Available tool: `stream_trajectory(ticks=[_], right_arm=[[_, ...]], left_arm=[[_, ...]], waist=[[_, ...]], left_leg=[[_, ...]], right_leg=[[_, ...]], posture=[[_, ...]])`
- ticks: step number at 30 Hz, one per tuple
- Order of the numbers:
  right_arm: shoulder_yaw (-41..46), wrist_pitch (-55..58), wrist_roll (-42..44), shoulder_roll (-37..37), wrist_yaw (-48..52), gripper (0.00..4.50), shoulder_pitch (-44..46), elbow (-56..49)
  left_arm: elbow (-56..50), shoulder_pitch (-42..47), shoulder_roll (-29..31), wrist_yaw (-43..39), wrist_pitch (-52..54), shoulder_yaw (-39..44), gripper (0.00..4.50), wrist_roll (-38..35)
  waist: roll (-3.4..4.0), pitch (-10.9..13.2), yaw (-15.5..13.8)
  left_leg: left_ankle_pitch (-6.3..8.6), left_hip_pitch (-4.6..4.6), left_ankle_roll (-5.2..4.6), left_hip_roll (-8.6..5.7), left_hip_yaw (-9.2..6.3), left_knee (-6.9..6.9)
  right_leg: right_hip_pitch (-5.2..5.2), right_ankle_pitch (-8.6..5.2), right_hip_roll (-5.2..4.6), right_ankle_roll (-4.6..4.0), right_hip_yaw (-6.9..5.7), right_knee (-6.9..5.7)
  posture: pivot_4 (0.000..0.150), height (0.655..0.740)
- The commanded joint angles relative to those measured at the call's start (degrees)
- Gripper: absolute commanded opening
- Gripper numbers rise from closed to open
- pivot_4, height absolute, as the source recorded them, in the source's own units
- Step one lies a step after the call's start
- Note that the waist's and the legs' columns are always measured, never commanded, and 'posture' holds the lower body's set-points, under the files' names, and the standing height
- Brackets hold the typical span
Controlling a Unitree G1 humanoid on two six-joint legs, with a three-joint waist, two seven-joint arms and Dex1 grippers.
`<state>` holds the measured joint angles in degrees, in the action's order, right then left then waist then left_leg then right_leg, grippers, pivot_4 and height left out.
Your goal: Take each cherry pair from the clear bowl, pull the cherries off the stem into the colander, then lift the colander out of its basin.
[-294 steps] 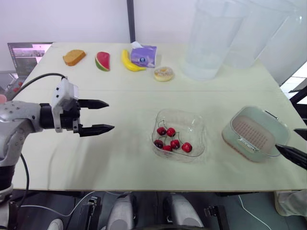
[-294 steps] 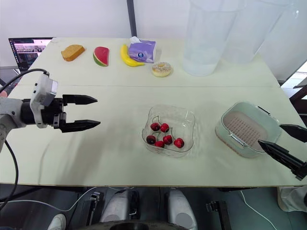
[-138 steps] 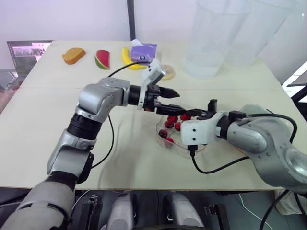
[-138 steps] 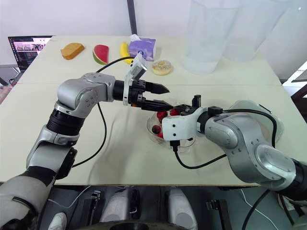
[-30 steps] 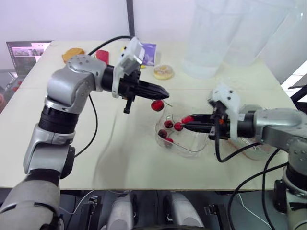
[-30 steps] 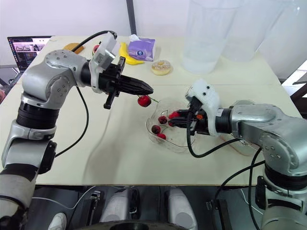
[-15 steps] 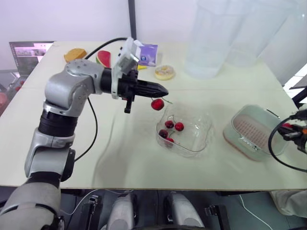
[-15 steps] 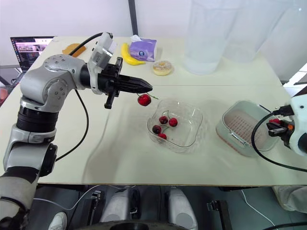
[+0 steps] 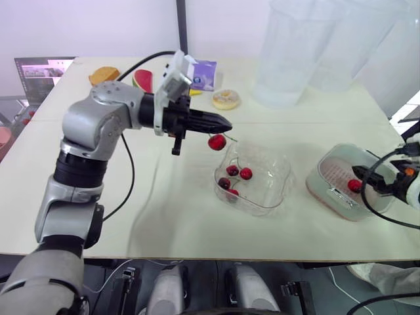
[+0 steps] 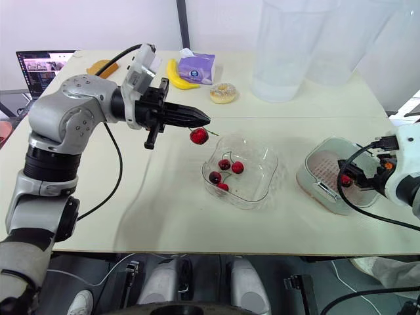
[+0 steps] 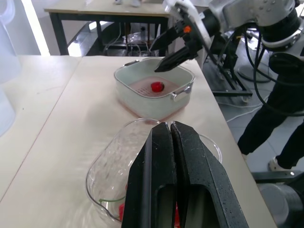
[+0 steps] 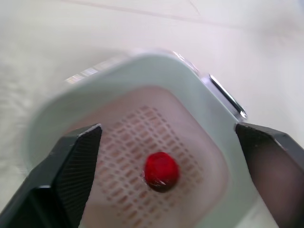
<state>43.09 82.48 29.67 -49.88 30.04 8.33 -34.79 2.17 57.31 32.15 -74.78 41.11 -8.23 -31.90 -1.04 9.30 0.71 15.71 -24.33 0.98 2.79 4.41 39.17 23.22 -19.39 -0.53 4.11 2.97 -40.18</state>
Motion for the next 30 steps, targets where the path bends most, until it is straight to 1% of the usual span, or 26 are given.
stream_trajectory(ticks=[1, 2, 4, 5, 7, 9, 11, 15, 18, 21, 30], right_arm=[[3.1, 4.8, 6.9, -1.5, 3.3, 4.46, 8.3, -4.1], [2.9, 7.4, 10.9, -0.3, 4.7, 4.46, 13.1, -5.2], [0.4, 9.8, 18.4, 3.1, 5.7, 4.46, 18.6, -7.3], [-1.4, 10.0, 21.3, 5.1, 5.0, 4.46, 19.9, -7.9], [-6.2, 10.0, 26.4, 11.7, 1.5, 4.46, 22.1, -9.0], [-12.4, 10.0, 26.7, 17.5, -2.8, 4.46, 23.8, -9.3], [-16.4, 10.0, 26.4, 22.4, -6.7, 4.46, 26.0, -7.9], [-20.3, 10.0, 26.3, 29.9, -11.4, 4.46, 30.1, -4.6], [-21.3, 10.0, 28.4, 33.2, -12.1, 4.46, 32.7, -2.0], [-22.5, 10.0, 30.2, 33.0, -12.0, 4.46, 33.4, -0.9], [-23.5, 9.1, 31.5, 34.0, -14.9, 4.46, 34.6, 1.0]], left_arm=[[-1.0, 0.7, 0.3, 0.0, -0.2, 1.2, 0.00, -0.6], [-0.9, 0.9, 0.2, 0.1, -0.2, 1.2, 0.00, -0.7], [-0.8, 1.0, -0.1, -0.1, -0.4, 1.2, 0.00, -0.7], [-0.6, 1.2, -0.3, -0.2, -0.6, 1.3, 0.00, -0.9], [-0.4, 1.4, -0.8, -0.4, -0.9, 1.5, 0.00, -1.1], [-0.1, 1.8, -1.3, -0.7, -0.6, 1.7, 0.00, -1.7], [0.2, 2.1, -1.6, -1.2, -0.7, 1.7, 0.00, -2.0], [0.4, 2.6, -1.9, -2.1, -0.8, 1.6, 0.00, -2.6], [0.8, 2.9, -2.2, -2.3, -0.9, 1.5, 0.00, -2.5], [1.3, 3.3, -2.3, -2.6, -1.3, 1.4, 0.00, -2.3], [1.4, 3.6, -2.5, -2.4, -1.2, 1.3, 0.00, -2.2]], waist=[[0.02, 0.0, 0.3], [0.08, 0.0, 0.5], [0.08, 0.0, 0.5], [0.07, 0.0, 0.5], [0.06, 0.0, 0.3], [0.06, 0.0, 0.3], [0.07, 0.0, 0.1], [0.07, 0.0, 0.1], [0.07, 0.0, 0.2], [0.07, 0.0, 0.3], [0.07, 0.0, 0.4]], left_leg=[[0.00, 0.00, 0.00, 0.02, -0.01, 0.00], [0.00, 0.02, 0.00, 0.02, 0.01, 0.00], [0.00, 0.06, 0.00, 0.06, 0.00, -0.04], [0.00, 0.08, 0.00, 0.10, -0.04, -0.05], [0.00, 0.07, 0.00, 0.12, -0.12, -0.06], [0.00, 0.01, 0.00, 0.08, -0.08, -0.05], [0.00, -0.08, -0.02, 0.01, -0.04, 0.00], [-0.01, -0.10, -0.05, -0.02, -0.02, 0.04], [-0.02, -0.11, -0.04, 0.00, -0.03, 0.02], [-0.02, -0.10, -0.04, 0.02, -0.02, 0.02], [0.00, -0.10, -0.08, 0.03, -0.02, 0.01]], right_leg=[[0.00, 0.00, 0.00, 0.00, 0.00, 0.00], [0.00, 0.00, 0.00, 0.00, 0.02, -0.01], [0.00, 0.00, 0.03, -0.01, 0.02, -0.03], [0.00, 0.00, 0.08, -0.02, 0.01, -0.03], [-0.03, 0.00, 0.12, -0.03, -0.03, -0.02], [0.01, 0.00, 0.05, -0.03, -0.02, -0.02], [0.08, 0.00, -0.06, -0.02, -0.02, -0.02], [0.08, 0.00, -0.10, -0.01, -0.03, -0.01], [0.09, 0.00, -0.10, -0.01, -0.04, -0.01], [0.10, 0.00, -0.09, -0.01, -0.04, -0.02], [0.12, 0.00, -0.08, -0.01, -0.04, -0.02]], posture=[[0.150, 0.7400], [0.150, 0.7400], [0.150, 0.7400], [0.150, 0.7400], [0.150, 0.7400], [0.150, 0.7400], [0.150, 0.7400], [0.150, 0.7400], [0.150, 0.7400], [0.150, 0.7400], [0.150, 0.7400]])
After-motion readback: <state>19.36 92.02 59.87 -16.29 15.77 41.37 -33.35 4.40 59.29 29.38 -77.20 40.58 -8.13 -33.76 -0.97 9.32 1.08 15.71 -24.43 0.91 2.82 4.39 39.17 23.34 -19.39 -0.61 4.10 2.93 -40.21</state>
